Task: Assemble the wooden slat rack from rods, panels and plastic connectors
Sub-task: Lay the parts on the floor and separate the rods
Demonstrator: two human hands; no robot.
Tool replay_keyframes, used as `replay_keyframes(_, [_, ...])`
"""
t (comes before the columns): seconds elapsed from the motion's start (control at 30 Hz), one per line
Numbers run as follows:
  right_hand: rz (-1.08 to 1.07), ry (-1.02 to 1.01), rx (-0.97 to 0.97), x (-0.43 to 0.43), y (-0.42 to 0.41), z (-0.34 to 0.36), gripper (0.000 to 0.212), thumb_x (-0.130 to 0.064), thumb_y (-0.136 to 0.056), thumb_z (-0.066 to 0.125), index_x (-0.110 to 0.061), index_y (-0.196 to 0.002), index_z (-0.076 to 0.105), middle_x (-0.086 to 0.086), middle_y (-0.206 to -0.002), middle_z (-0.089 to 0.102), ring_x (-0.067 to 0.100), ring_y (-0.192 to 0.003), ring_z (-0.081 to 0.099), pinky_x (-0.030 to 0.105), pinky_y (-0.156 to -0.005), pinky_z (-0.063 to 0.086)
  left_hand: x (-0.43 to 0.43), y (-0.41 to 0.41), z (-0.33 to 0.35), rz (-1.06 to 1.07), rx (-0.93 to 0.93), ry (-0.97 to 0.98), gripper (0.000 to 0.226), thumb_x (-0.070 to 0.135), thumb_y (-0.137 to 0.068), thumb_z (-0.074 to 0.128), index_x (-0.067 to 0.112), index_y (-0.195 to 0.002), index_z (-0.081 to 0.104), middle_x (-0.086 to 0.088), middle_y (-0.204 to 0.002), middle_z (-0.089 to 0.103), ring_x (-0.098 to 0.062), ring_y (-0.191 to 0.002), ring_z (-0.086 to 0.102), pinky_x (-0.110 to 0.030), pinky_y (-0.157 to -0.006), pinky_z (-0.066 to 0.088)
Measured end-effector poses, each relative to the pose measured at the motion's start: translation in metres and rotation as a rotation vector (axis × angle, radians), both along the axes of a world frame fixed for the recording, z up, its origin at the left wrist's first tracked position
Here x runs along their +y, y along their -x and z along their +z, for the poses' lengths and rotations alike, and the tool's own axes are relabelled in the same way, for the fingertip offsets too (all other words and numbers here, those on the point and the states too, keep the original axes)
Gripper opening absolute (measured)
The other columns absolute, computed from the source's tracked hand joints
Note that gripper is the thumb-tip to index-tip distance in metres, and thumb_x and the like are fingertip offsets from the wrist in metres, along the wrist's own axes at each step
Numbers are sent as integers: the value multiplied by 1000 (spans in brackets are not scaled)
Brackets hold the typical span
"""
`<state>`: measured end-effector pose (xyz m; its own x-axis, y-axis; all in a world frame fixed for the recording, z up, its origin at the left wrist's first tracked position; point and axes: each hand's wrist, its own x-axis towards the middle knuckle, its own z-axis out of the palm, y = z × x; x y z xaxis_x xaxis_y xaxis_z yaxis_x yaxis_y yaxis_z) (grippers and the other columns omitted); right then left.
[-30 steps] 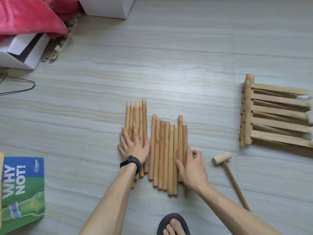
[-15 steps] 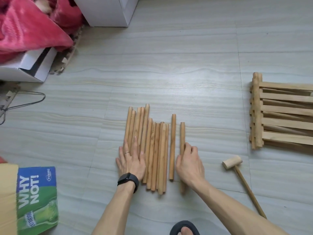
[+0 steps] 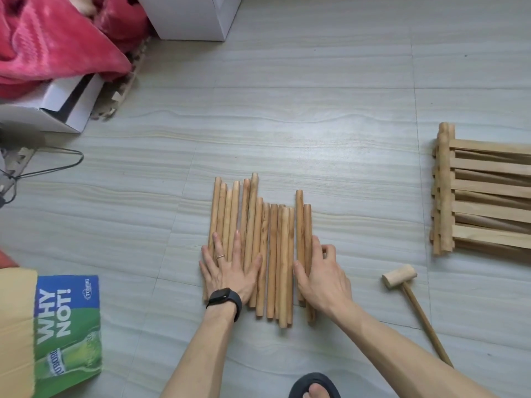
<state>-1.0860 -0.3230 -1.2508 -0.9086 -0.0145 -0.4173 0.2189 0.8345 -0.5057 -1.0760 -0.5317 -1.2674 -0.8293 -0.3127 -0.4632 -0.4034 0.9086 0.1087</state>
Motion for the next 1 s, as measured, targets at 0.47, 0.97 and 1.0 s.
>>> replay_keyframes(0.47, [37,-74,4,-12,-4,-3,80,-66,-97,41,-25,-157,8,5,-137,31,32,-104,61,43,-75,52,-4,8,0,4,43,6,86,83,-79,10,45,-153,-13,1,-161,-31,-35,-149,-23,-60,-119,-6])
replay_keyframes(0.97, [432,-200,-437,53,44,74,55,-47,-101,42,-14,-145,43,11,-142,54,32,-126,54,42,-103,48,13,16,70,-99,-22,46,76,42,-96,48,38,-156,1,-7,-166,-1,-30,-151,6,-54,-120,13])
replay_keyframes(1.0, [450,-247,-427,67,46,90,53,-46,-101,42,-15,-144,45,10,-141,55,32,-125,55,41,-102,48,25,20,82,-114,11,27,78,40,-95,50,40,-155,0,-6,-165,2,-29,-151,9,-52,-120,15])
